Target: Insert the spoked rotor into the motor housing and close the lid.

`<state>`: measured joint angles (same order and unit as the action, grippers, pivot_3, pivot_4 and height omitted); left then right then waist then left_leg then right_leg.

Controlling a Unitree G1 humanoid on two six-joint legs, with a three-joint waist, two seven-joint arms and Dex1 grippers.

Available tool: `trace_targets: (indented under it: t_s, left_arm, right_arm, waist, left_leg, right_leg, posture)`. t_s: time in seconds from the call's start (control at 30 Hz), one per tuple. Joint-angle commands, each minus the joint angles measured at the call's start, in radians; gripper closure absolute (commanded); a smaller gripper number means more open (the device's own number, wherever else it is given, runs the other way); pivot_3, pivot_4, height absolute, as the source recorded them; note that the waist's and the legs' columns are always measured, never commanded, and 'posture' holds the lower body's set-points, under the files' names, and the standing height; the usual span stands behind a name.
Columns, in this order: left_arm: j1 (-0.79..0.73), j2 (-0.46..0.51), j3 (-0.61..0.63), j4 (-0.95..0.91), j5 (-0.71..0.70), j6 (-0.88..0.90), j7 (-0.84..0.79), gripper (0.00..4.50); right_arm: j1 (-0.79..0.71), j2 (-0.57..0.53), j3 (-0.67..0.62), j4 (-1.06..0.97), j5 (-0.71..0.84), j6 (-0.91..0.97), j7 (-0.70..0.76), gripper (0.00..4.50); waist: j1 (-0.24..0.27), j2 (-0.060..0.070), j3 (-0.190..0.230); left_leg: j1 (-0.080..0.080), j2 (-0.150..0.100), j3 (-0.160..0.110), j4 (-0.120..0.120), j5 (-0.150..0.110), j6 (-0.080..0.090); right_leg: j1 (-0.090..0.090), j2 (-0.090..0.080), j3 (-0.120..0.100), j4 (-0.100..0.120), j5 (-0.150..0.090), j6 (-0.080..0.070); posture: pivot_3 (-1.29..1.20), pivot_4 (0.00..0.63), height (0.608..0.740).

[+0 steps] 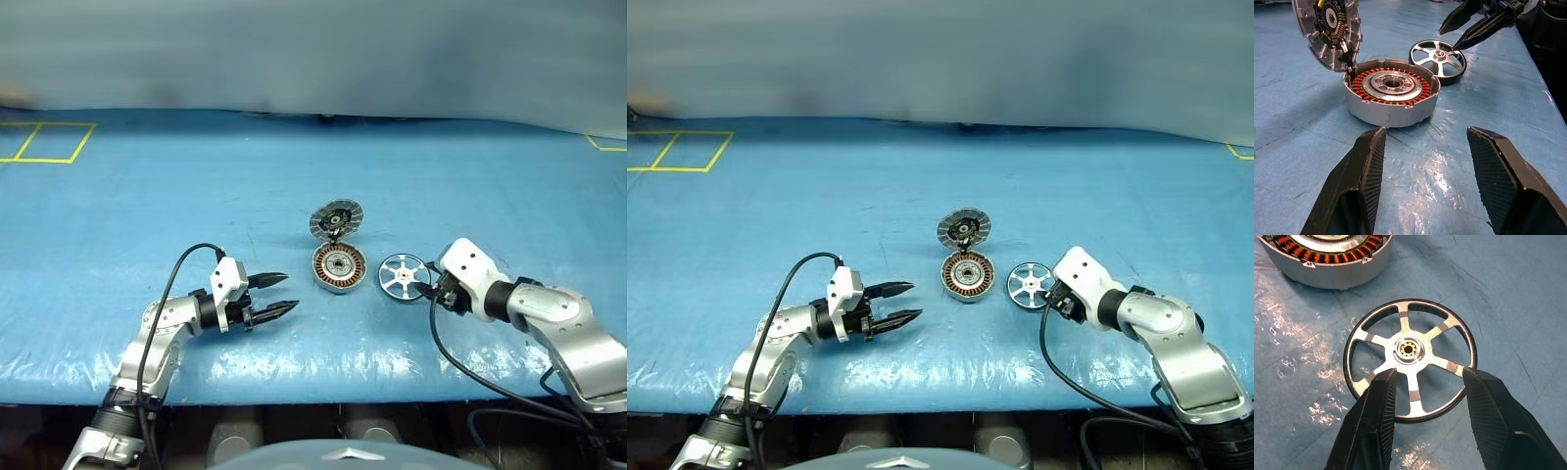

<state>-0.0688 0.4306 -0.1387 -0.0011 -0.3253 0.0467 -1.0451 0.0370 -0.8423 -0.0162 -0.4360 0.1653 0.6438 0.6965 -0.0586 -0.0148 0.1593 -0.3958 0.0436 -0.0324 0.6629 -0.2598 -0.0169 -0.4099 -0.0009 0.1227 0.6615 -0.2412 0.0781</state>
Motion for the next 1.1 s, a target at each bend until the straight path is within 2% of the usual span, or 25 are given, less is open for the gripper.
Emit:
trace_targets:
  t_s: [0.03,0.17,0.2,0.27,0.43,0.67,1.1]
  left_arm:
    - [-0.003,-0.011,0.004,-0.002,0.002,-0.028,0.014,1.74]
    - [-0.004,-0.012,0.006,0.008,0.003,-0.036,0.020,1.74]
    - [-0.003,-0.012,0.007,0.012,0.005,-0.040,0.021,1.74]
    - [-0.003,-0.012,0.007,0.017,0.006,-0.046,0.022,1.74]
    - [0.002,-0.013,0.010,0.030,0.010,-0.062,0.027,1.74]
    - [0.012,-0.010,0.012,0.044,0.007,-0.071,0.018,1.74]
    - [0.006,-0.028,0.018,0.082,-0.008,-0.109,0.011,1.74]
  right_arm:
    - [0.008,-0.015,0.002,-0.005,-0.024,0.006,-0.006,2.27]
    - [0.006,-0.002,0.025,0.001,-0.035,0.014,-0.009,2.27]
    - [0.001,-0.001,0.034,0.014,-0.046,0.016,-0.015,2.45]
    - [-0.006,0.004,0.046,0.030,-0.057,0.018,-0.021,2.87]
    - [-0.012,0.040,0.037,0.035,-0.040,0.004,-0.025,4.48]
    - [-0.047,0.120,-0.036,-0.019,0.032,-0.027,-0.030,4.48]
    - [-0.135,0.223,0.099,-0.025,0.057,-0.084,-0.001,4.48]
  waist:
    - [0.001,0.000,0.000]
    - [0.001,0.000,0.000]
    - [0.001,0.000,0.000]
    - [0.001,0.000,0.000]
    - [0.001,0.000,0.000]
    - [0.000,0.000,0.000]
    - [-0.003,0.000,0.000]
  left_leg:
    - [0.000,0.000,0.000,0.000,0.000,0.000]
    - [0.000,0.000,0.000,0.000,0.000,0.000]
    - [0.000,0.000,0.000,0.000,0.000,0.000]
    - [0.000,0.000,0.000,0.000,0.000,0.000]
    - [0.000,0.000,0.000,0.000,0.000,0.000]
    - [0.000,0.000,0.000,0.000,0.000,0.000]
    - [0.000,0.000,0.000,0.000,0.000,0.000]
  right_leg:
    - [0.000,0.000,0.000,0.000,0.000,0.000]
    - [0.000,0.000,0.000,0.000,0.000,0.000]
    - [0.000,0.000,0.000,0.000,0.000,0.000]
    - [0.000,0.000,0.000,0.000,0.000,0.000]
    - [0.000,0.000,0.000,0.000,0.000,0.000]
    - [0.000,0.000,0.000,0.000,0.000,0.000]
    - [0.000,0.000,0.000,0.000,0.000,0.000]
  posture:
    - [0.00,0.150,0.740]
    - [0.00,0.150,0.740]
    - [0.00,0.150,0.740]
    - [0.00,0.150,0.740]
    - [0.00,0.150,0.740]
    - [0.00,0.150,0.740]
    - [0.00,0.150,0.740]
